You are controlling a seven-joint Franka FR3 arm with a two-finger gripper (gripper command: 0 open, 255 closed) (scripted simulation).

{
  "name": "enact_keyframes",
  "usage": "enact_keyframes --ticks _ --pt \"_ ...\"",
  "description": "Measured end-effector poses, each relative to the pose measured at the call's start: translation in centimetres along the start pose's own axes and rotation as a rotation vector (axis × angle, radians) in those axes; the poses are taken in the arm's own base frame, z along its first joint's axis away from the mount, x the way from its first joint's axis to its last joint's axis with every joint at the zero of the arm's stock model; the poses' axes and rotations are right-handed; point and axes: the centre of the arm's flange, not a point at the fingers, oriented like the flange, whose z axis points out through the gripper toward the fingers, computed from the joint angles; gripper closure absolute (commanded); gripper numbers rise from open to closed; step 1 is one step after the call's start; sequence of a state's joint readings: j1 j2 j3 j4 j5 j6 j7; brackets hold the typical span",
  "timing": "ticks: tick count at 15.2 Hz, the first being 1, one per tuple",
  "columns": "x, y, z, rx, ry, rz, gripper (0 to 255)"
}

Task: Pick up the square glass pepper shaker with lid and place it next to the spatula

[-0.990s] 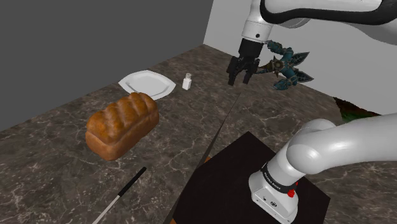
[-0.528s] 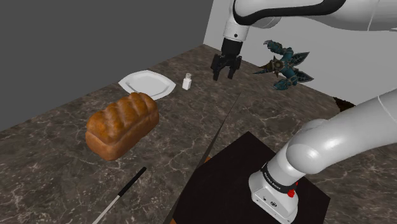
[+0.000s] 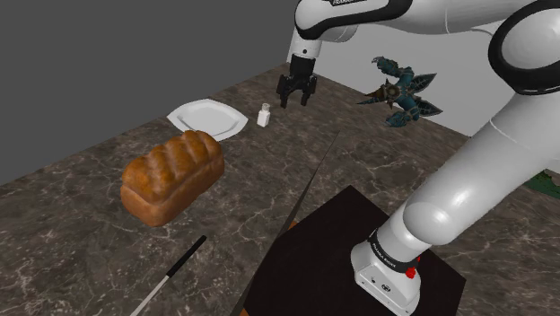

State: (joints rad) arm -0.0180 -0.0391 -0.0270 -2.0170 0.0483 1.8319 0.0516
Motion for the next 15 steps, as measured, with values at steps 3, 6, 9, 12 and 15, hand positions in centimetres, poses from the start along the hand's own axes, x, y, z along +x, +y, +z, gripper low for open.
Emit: enact_keyframes --ticks 3,6,9,12,15 --pt "3.8 -0.1 0.7 -0.008 0.001 -0.001 0" --pt "7.7 0.0 1.6 -0.015 0.002 -0.001 0" --pt "11.8 0.0 2.4 -0.023 0.003 -0.002 0" --pt "15.0 0.1 3.2 -0.030 0.003 -0.002 0" --pt "15.9 0.2 4.4 -0.032 0.004 -0.003 0"
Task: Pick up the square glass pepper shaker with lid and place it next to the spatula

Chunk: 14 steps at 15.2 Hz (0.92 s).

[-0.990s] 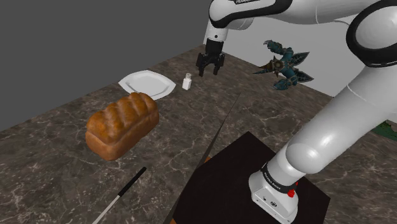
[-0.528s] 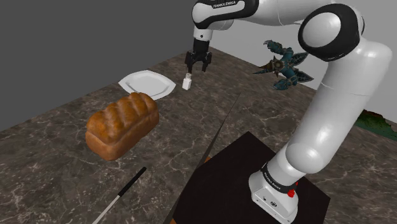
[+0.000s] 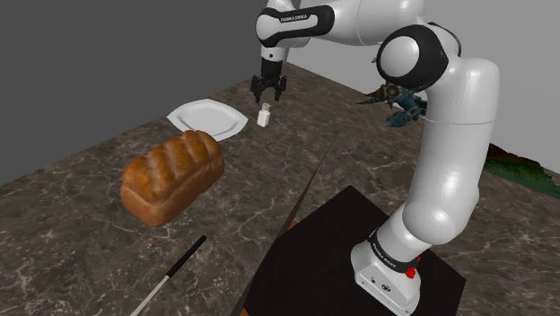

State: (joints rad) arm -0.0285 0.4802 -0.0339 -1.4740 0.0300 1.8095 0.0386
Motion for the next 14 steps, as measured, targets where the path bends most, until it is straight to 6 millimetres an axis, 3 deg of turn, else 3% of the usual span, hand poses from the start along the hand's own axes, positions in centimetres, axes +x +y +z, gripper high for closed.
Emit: enact_keyframes --ticks 5,11,12,14 --pt "0.1 0.0 2.6 0.000 0.000 0.000 0" --pt "0.1 0.0 2.9 0.000 0.001 0.000 0" --pt "0.1 0.0 2.9 0.000 0.001 0.000 255" --pt "0.1 0.0 2.9 0.000 0.001 0.000 255"
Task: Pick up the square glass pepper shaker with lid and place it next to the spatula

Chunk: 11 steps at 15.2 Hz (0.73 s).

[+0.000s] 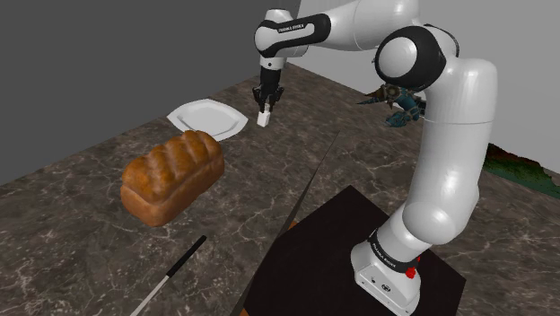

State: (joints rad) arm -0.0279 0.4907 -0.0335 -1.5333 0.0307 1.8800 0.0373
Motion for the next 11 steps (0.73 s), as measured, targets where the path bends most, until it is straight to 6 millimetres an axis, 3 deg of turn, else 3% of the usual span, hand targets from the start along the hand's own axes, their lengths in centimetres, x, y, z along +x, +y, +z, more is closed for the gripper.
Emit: enact_keyframes --ticks 8,11 --pt "0.0 0.0 0.0 0.000 0.000 0.000 255" --pt "-0.2 -0.1 -1.1 0.000 0.000 0.000 255"
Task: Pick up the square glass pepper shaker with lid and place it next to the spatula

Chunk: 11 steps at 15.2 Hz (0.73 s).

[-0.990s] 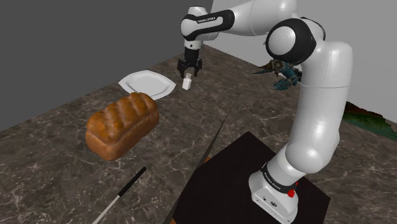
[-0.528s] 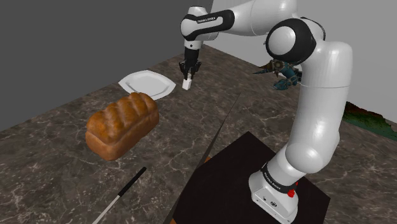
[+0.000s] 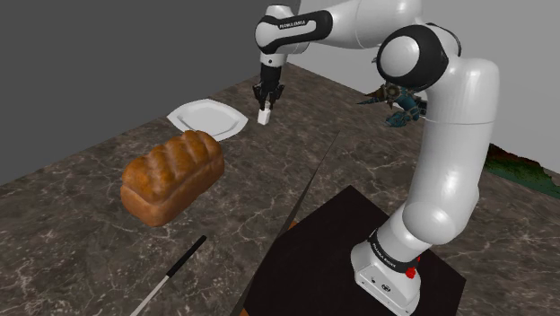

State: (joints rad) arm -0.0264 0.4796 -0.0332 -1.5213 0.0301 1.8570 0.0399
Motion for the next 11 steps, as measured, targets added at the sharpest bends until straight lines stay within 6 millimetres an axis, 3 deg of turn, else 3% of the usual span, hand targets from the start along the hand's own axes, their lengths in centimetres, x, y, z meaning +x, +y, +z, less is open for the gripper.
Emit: enact_keyframes --ticks 11 --pt "-0.8 0.0 -5.7 0.000 0.000 0.000 255"
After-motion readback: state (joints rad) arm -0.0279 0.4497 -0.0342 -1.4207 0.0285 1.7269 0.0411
